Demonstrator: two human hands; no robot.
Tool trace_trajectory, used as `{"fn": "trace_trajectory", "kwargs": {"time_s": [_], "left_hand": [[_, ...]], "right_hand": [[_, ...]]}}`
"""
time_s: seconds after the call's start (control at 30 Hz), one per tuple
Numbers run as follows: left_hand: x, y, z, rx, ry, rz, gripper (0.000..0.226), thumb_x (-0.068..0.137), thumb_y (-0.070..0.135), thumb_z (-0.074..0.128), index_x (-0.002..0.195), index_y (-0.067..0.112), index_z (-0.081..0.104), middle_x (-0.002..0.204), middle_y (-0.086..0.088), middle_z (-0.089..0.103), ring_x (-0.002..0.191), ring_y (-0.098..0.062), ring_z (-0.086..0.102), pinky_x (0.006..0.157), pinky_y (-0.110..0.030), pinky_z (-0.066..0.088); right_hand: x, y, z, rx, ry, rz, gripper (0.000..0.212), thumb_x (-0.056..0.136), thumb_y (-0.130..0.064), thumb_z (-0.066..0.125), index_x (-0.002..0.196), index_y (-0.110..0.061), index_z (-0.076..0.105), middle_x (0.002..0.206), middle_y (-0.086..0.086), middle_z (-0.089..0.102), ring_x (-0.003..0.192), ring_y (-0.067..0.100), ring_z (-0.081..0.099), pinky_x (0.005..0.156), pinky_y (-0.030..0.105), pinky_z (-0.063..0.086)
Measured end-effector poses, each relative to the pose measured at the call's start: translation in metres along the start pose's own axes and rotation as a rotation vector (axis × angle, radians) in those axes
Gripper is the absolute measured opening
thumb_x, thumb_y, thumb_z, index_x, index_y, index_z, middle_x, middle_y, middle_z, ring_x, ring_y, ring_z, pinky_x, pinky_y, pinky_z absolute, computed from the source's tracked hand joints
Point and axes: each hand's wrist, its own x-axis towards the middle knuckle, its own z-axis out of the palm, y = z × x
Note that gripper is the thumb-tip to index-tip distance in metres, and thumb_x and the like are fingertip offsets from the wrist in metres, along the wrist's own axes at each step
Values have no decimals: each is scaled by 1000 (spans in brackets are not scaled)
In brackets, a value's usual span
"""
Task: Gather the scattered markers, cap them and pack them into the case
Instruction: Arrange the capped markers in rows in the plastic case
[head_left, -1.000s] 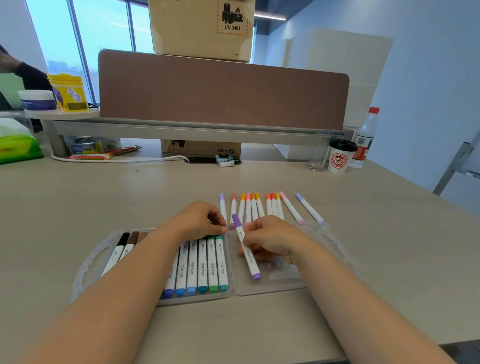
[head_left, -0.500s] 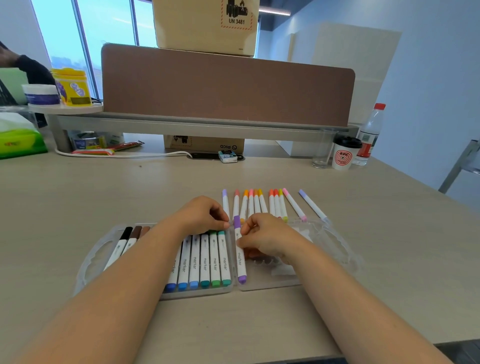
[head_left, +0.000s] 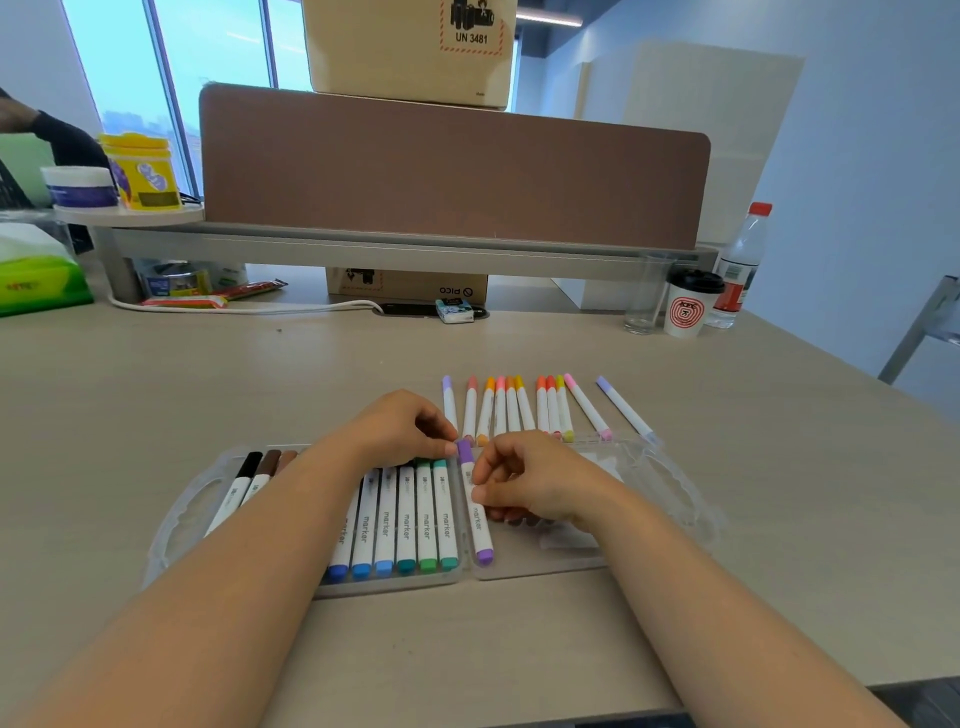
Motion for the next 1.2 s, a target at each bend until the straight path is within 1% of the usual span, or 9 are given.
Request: {"fn": "trace_trajectory", "kwargs": {"time_s": [0.2, 0.37, 0.57, 0.77, 0.87, 1.0, 1.1, 1.17, 1.2], "left_hand": [[0, 0, 0, -5, 0, 0, 14, 84, 24, 67, 97, 21, 69, 84, 9, 65, 76, -2, 61, 60, -12, 43], [0, 0, 0, -11, 5, 5, 9, 83, 25, 68, 92, 24, 69, 86, 7, 67, 78, -3, 62, 62, -13, 45], [1, -2, 1, 18, 0, 2, 18, 83, 28, 67, 101, 24, 66, 92, 9, 64, 80, -1, 60, 62, -11, 42], [3, -1, 2, 17, -11, -11, 26, 84, 30, 65, 109, 27, 61, 94, 11, 61, 82, -2, 60, 61, -12, 42], [4, -1, 3, 20, -5, -26, 32, 85, 31, 65, 115, 27, 59, 102, 8, 60, 89, -7, 59, 64, -14, 41], [6, -4, 3, -8, 42, -55, 22, 79, 33, 71, 96, 27, 58, 99, 7, 63, 83, -6, 59, 63, -17, 44], [6, -6, 2, 50, 95, -123, 33, 73, 40, 75, 85, 23, 50, 88, 3, 59, 75, -10, 54, 65, -23, 44], [4, -5, 0, 98, 84, -178, 38, 71, 46, 74, 82, 21, 48, 81, 2, 58, 69, -9, 53, 64, -23, 43], [4, -4, -2, 107, 69, -203, 39, 71, 48, 74, 80, 19, 49, 78, 1, 59, 66, -9, 53, 64, -23, 43]], "right_hand": [[2, -1, 1, -44, -4, 19, 15, 83, -10, 68, 79, -18, 56, 68, -3, 62, 59, 6, 60, 59, 17, 53], [3, -3, 1, -115, -5, 37, 12, 86, -13, 65, 81, -18, 55, 69, -1, 62, 61, 10, 59, 62, 22, 52], [1, 1, 4, -97, 50, -19, 10, 85, -16, 67, 79, -16, 60, 67, 0, 63, 56, 9, 59, 57, 20, 53], [11, 1, -19, -105, 371, -98, 11, 87, -11, 62, 79, -18, 61, 71, -3, 63, 62, 6, 58, 67, 22, 52], [16, 1, -25, -117, 374, -89, 10, 88, -8, 59, 81, -15, 62, 70, -3, 64, 61, 6, 58, 68, 23, 52], [33, -9, -19, -216, 352, -92, 16, 88, -5, 57, 97, -10, 69, 93, 7, 70, 82, 15, 66, 83, 28, 54], [58, -22, -11, -302, 356, -86, 20, 88, -6, 60, 105, -10, 70, 105, 5, 68, 95, 17, 63, 90, 31, 51], [75, -30, -4, -421, 338, -53, 19, 87, -11, 61, 104, -11, 70, 106, 5, 68, 100, 19, 63, 87, 28, 49], [84, -33, 0, -478, 335, -30, 17, 86, -12, 63, 101, -11, 70, 102, 6, 68, 98, 20, 63, 80, 26, 48]]}}
